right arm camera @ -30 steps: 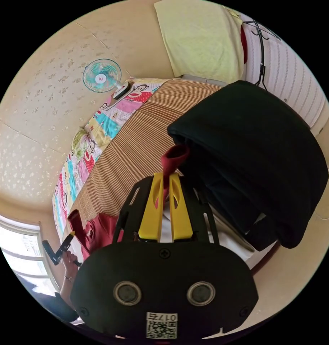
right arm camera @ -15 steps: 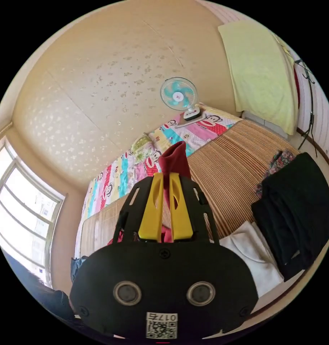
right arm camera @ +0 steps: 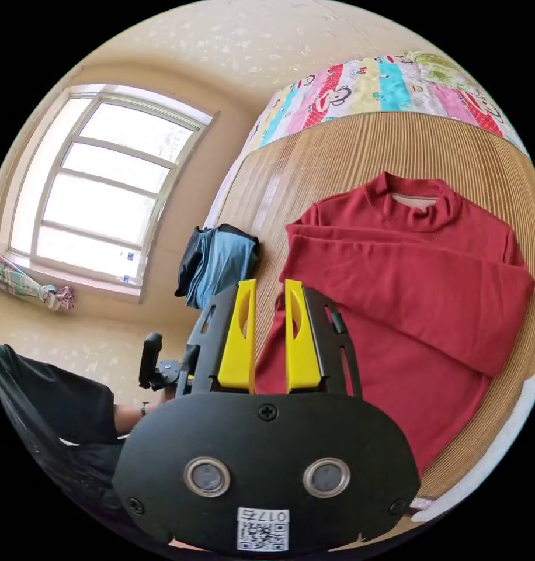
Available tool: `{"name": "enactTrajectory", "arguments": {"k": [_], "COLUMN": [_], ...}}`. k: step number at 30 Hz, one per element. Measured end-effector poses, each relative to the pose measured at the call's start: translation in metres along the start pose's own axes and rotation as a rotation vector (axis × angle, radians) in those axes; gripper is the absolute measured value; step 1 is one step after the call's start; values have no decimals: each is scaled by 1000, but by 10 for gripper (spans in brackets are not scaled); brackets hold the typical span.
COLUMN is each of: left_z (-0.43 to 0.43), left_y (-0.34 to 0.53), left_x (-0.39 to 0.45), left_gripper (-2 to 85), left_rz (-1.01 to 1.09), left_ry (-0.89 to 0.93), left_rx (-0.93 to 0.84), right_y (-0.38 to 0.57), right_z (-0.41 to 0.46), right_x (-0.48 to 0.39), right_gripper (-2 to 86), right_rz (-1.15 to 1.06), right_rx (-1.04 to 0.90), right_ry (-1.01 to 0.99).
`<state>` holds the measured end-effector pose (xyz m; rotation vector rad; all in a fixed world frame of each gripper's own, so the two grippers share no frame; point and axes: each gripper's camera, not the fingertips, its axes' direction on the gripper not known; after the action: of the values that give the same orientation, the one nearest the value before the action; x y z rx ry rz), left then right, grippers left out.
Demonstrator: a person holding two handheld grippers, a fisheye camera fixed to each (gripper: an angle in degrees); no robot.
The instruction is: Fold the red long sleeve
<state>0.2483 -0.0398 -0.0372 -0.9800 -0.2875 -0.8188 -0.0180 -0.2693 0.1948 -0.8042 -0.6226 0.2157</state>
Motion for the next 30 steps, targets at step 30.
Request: {"name": "enactTrajectory", "arguments": {"k": [30], "left_z": [7], "left_y": [-202], "left_x": [-58], "left_gripper": [144], "left_rz": [2], "left_ry": [142], "left_rx": [-9], "right_y": [60], "right_z": [-110], "right_x": [169], "right_gripper": [117], "right_rz": [318], "right_rx": [-163], "right_ry": [364]}}
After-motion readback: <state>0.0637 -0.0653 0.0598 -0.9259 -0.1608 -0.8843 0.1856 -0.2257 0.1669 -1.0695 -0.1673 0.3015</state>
